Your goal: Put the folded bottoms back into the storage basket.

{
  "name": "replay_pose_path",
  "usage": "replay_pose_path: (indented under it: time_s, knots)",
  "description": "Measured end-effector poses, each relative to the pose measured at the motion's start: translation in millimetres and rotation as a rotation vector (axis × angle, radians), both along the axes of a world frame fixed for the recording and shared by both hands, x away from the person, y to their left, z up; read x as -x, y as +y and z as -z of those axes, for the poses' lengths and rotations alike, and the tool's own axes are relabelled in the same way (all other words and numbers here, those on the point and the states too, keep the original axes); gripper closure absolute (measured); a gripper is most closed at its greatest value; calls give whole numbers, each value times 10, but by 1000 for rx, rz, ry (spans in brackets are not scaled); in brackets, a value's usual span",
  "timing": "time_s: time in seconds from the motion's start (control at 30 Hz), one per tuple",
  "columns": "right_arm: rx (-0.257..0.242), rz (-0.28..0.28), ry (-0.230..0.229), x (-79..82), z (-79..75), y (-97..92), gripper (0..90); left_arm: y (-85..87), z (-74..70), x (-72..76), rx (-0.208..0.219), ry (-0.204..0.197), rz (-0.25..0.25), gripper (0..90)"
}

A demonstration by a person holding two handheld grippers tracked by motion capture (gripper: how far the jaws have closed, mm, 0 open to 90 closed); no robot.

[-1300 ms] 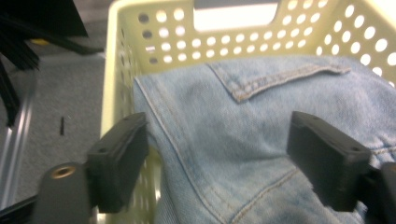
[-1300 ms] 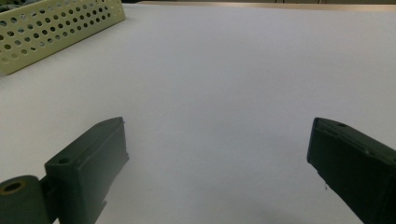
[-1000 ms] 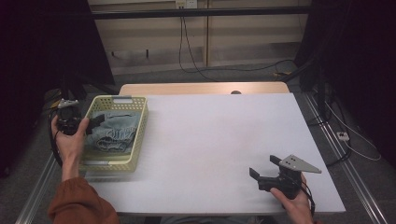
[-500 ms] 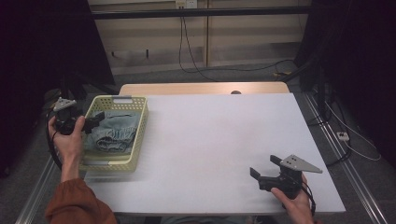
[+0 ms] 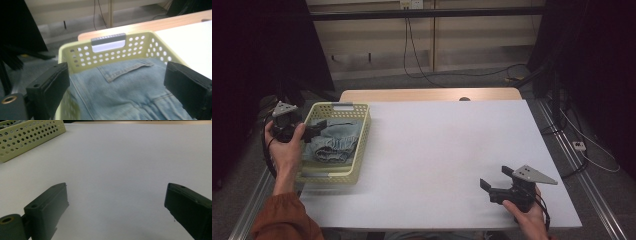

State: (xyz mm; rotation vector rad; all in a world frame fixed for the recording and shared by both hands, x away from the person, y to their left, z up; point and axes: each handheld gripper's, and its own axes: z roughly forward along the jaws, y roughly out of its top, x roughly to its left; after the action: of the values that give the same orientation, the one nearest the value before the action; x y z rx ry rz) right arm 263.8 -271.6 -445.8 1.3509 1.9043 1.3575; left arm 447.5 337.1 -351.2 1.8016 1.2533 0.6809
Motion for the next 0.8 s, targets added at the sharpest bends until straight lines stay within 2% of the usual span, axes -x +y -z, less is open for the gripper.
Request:
replay_pose_path:
  time_s: [0.23,0.33,0.4,0.5,0.57,0.67,0.8]
  knots:
    - [4,1,-1,5,-5,13,51,-34,18,107,-18,-6,27,77]
    - [6,5,-3,9,-10,15,51,-55,22,156,-34,-16,73,65]
    - [8,5,-4,8,-11,20,51,-66,25,199,-30,-18,79,65]
    - [11,4,-3,-1,-10,31,51,-96,22,253,-57,18,95,79]
    - [12,3,0,-4,-7,35,52,-116,9,301,-72,22,109,83]
    - [12,6,-5,-11,-7,36,51,-151,-3,372,-63,11,121,77]
    - [11,7,-6,-4,-10,30,52,-198,-7,442,-79,10,131,75]
